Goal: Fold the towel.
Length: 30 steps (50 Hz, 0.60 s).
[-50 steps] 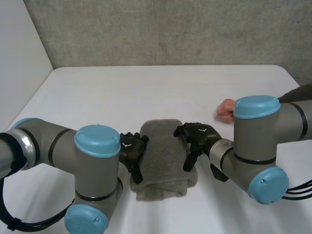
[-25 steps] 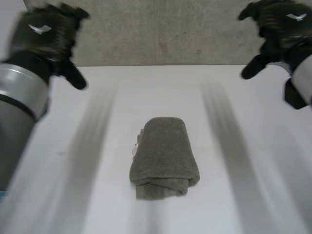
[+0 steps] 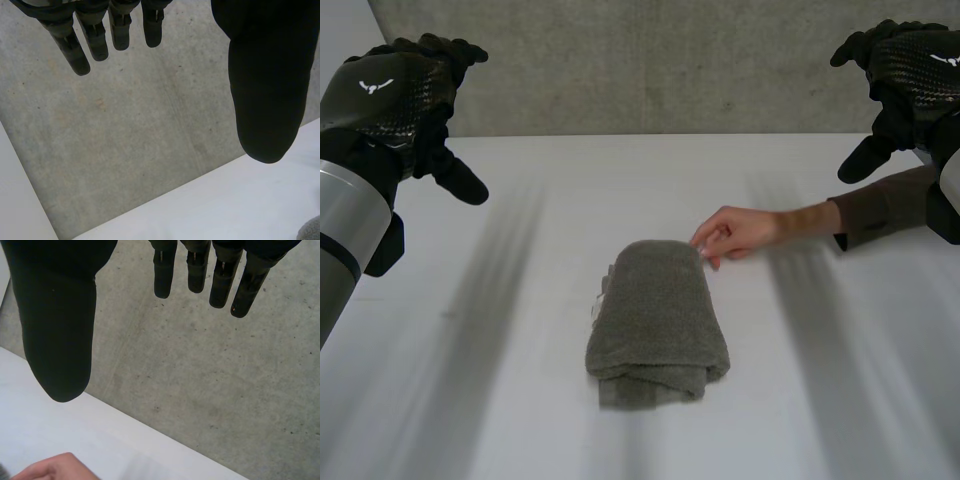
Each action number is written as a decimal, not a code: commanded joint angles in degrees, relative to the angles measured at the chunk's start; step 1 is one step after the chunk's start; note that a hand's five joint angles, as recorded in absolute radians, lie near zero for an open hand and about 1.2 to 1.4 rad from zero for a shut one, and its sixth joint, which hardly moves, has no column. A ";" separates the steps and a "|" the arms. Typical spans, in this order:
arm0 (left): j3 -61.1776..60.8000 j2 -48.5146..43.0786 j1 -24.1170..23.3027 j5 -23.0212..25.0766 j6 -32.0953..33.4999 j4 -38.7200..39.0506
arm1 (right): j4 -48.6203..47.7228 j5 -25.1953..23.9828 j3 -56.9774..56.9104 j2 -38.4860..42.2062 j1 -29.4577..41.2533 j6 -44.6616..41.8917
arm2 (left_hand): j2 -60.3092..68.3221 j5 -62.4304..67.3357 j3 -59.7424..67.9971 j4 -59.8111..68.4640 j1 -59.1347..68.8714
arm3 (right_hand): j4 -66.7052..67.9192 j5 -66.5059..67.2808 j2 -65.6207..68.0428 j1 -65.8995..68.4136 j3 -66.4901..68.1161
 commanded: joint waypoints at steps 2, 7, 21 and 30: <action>1.42 -1.02 0.01 -0.08 0.26 1.09 | -0.16 -0.08 -0.49 0.47 -0.08 -2.03 | 1.06 -0.69 0.95 1.02 0.50 | -4.41 -4.33 -5.05 -6.00 -3.49; 3.35 -1.81 0.18 0.01 0.35 1.44 | -0.16 -0.08 -0.23 0.82 -0.17 -3.09 | 0.89 -0.85 0.78 0.86 0.33 | -4.41 -4.33 -5.05 -6.00 -3.49; 8.55 -5.15 0.10 0.09 0.44 0.91 | -0.25 -0.17 -0.14 1.08 -0.17 -3.88 | 0.56 -1.19 0.44 0.52 -0.01 | -4.41 -4.33 -5.05 -6.00 -3.49; 8.46 -5.51 0.62 0.09 0.44 1.00 | -0.25 -0.26 0.03 2.14 -0.17 -4.15 | 0.56 -1.19 0.44 0.52 -0.01 | -4.41 -4.33 -5.05 -6.00 -3.49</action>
